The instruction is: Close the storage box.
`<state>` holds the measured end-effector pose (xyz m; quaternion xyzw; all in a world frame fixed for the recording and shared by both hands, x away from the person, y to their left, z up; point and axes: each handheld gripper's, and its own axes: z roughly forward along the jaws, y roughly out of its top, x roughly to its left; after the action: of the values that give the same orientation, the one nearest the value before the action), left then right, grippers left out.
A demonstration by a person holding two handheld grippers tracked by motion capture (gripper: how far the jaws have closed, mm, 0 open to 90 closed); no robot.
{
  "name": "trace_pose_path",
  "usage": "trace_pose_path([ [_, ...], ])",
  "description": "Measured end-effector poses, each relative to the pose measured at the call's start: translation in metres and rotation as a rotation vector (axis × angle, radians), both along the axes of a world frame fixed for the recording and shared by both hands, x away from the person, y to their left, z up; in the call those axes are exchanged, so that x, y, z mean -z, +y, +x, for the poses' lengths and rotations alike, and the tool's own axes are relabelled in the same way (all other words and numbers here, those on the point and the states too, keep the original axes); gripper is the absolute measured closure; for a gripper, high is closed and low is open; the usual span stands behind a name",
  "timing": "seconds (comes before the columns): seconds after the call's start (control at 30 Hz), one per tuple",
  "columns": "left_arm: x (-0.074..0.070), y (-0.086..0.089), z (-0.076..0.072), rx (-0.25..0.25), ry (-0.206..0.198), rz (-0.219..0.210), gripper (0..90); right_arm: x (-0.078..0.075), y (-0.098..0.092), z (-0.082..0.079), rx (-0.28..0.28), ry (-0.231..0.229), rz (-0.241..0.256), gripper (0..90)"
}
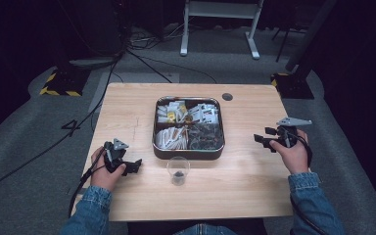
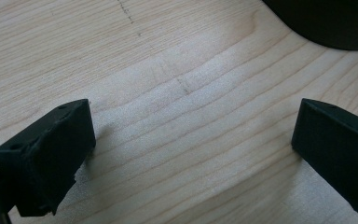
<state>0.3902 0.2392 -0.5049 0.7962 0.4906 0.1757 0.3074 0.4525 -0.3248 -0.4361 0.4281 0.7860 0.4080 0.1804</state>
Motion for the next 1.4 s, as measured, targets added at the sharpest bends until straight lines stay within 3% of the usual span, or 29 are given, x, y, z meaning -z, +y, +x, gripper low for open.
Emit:
trace_pose_path([
  [0.43,0.000,0.000,0.000,-0.001,0.000,-0.001,0.0,0.041,-0.030,0.006,0.037,-0.013,-0.015,34.5],
  [0.6,0.000,0.000,0.000,-0.001,0.000,-0.001,0.0,0.049,-0.035,0.006,0.028,-0.006,-0.019,33.0],
  [0.83,0.000,0.000,0.000,0.000,-0.002,0.000,0.0,0.057,-0.033,0.008,0.007,0.011,-0.066,30.5],
  [1.03,0.000,0.000,0.000,-0.001,-0.003,-0.001,0.0,0.064,-0.028,0.009,-0.028,0.047,-0.122,22.1],
  [1.2,0.000,0.000,0.000,-0.001,-0.003,-0.001,0.0,0.066,-0.024,0.010,-0.039,0.049,-0.127,13.7],
  [1.3,0.000,0.000,0.000,0.000,-0.003,-0.001,0.0,0.068,-0.020,0.015,-0.040,0.059,-0.124,3.0],
  [1.4,0.000,0.000,0.000,0.001,-0.002,-0.003,0.0,0.068,-0.018,0.015,-0.043,0.064,-0.135,1.9],
])
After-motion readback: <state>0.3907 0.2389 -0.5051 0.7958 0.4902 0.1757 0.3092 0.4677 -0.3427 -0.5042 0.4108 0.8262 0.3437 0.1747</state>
